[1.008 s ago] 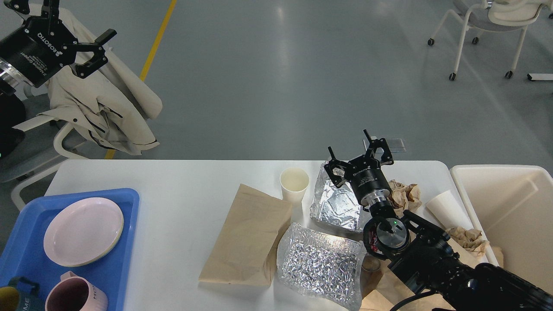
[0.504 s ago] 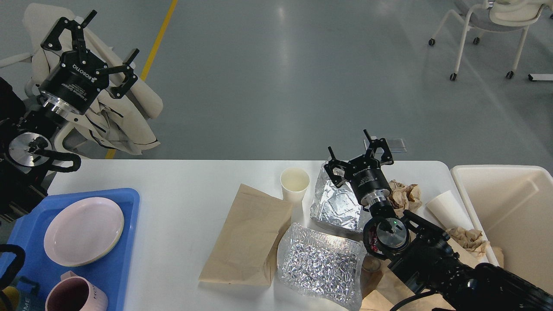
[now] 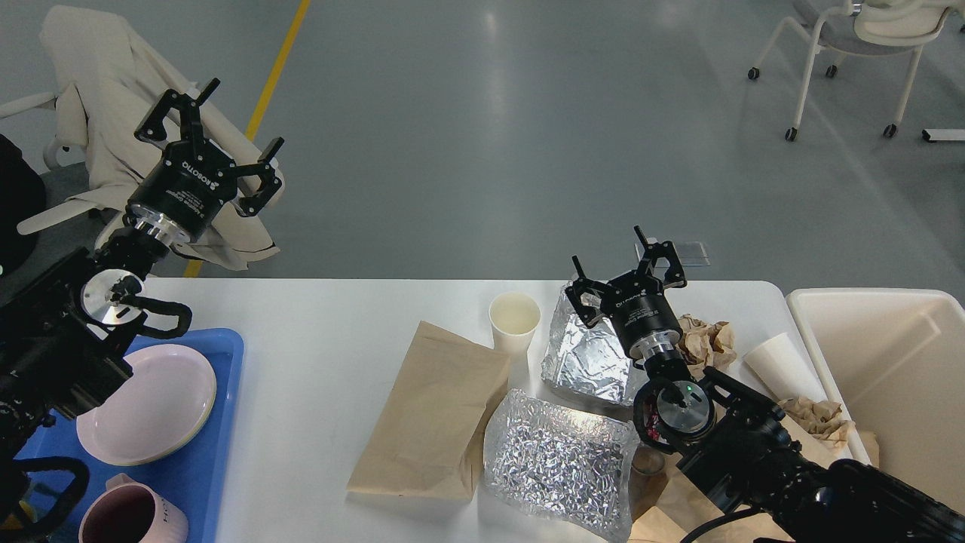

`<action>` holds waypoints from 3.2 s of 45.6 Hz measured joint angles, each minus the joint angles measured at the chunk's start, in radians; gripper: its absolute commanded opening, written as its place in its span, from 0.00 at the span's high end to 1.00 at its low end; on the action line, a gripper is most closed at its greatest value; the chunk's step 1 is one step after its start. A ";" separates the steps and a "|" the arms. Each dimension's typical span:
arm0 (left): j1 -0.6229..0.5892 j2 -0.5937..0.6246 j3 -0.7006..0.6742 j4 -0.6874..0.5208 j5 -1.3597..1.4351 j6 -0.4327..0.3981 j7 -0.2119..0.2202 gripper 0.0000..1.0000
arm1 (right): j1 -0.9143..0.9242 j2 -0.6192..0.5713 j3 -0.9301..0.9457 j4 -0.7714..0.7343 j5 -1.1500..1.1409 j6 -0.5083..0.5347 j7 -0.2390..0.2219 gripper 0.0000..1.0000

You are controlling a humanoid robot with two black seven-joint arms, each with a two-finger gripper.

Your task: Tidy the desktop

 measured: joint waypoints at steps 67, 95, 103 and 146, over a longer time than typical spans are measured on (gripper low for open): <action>0.240 -0.091 -0.033 0.054 0.007 -0.002 -0.184 0.00 | 0.000 0.000 0.000 0.000 0.000 0.000 0.001 0.00; 0.240 -0.091 -0.033 0.054 0.006 -0.002 -0.184 0.00 | 0.000 0.000 0.003 0.000 0.000 0.000 0.001 0.00; 0.240 -0.091 -0.033 0.054 0.006 -0.002 -0.184 0.00 | 0.015 0.006 -0.001 0.007 0.000 -0.003 -0.002 0.00; 0.240 -0.091 -0.033 0.054 0.006 -0.002 -0.184 0.00 | 0.425 -0.136 0.104 0.021 0.002 -0.023 -0.015 0.00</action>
